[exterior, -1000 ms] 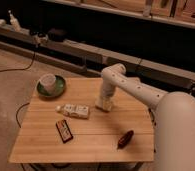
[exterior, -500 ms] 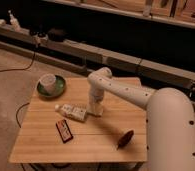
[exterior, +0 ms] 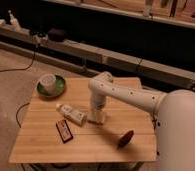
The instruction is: Wipe the white sponge on the table
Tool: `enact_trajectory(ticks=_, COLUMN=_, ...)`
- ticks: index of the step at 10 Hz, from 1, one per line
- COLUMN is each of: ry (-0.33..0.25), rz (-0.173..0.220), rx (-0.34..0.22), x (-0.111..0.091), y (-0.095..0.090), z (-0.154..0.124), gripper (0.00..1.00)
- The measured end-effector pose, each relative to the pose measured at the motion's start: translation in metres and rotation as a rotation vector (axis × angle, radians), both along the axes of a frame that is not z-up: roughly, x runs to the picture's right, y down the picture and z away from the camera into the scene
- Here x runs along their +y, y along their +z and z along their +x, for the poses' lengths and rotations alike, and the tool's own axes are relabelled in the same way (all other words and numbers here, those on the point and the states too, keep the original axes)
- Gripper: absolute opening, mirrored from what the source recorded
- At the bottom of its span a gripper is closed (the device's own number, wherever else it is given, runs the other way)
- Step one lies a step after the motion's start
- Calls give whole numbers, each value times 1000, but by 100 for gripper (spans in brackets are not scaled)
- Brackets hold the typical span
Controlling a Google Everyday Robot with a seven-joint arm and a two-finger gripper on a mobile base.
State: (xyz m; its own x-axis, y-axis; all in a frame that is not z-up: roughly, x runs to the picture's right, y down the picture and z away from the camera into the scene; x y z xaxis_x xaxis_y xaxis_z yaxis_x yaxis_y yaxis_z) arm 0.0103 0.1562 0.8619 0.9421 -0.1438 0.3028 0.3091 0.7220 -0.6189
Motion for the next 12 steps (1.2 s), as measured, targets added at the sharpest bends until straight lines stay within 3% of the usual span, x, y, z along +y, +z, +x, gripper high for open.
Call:
enact_trajectory(ticks=2, ry=1, rz=-1, rx=16, x=15, y=-12, z=13, gripper=22)
enact_trajectory(ticks=5, ry=51, rz=-38, rx=47, x=48, y=-28, z=40, gripper=22)
enact_trajectory(ticks=7, ry=83, rz=-45, rx=68, x=56, y=-35, z=58, gripper=22)
enact_trajectory(ticks=9, ry=129, rz=-34, rx=102, x=53, y=-38, z=83, gripper=22)
enact_trajectory(ticks=12, ry=232, rz=3, rx=166, x=33, y=-26, z=132, gripper=22)
